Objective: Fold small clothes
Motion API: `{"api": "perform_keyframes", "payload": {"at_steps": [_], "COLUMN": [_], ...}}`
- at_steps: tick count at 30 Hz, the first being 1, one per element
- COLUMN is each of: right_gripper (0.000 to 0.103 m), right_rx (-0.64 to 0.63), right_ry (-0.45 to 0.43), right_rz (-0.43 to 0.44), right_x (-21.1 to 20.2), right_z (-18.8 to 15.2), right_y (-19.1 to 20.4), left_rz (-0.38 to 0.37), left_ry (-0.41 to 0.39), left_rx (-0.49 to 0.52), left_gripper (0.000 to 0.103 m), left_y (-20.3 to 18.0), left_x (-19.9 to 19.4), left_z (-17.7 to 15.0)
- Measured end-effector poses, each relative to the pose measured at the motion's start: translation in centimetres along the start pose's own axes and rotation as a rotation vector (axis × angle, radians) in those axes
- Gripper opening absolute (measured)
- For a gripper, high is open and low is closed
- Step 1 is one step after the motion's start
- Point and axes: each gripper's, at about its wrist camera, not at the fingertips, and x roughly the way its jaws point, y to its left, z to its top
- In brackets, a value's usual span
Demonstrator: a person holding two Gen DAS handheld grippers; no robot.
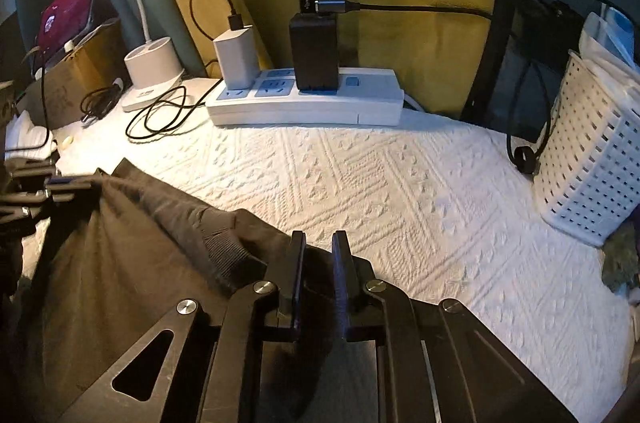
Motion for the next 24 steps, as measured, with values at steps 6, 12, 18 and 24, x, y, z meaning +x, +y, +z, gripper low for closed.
{"api": "perform_keyframes", "payload": {"at_steps": [6, 12, 18, 24], "right_gripper": [0.014, 0.039, 0.080, 0.049], "right_rx": [0.007, 0.010, 0.014, 0.031], "right_ry": [-0.018, 0.004, 0.018, 0.028], "right_rz": [-0.054, -0.047, -0.055, -0.038], "right_x": [-2.5, -3.5, -2.6, -1.9], "right_z": [-0.6, -1.8, -2.6, -2.5], "right_y": [-0.4, -0.1, 0.3, -0.4], "left_rz": [-0.024, 0.011, 0.026, 0.012], "left_ry": [-0.040, -0.078, -0.050, -0.050], "left_rx": [-0.039, -0.025, -0.033, -0.044], "left_gripper": [0.008, 0.008, 0.008, 0.008], "left_y": [0.3, -0.1, 0.4, 0.5], "left_x": [-1.1, -2.4, -1.6, -1.7], "left_z": [-0.3, -0.9, -1.6, -1.7]}}
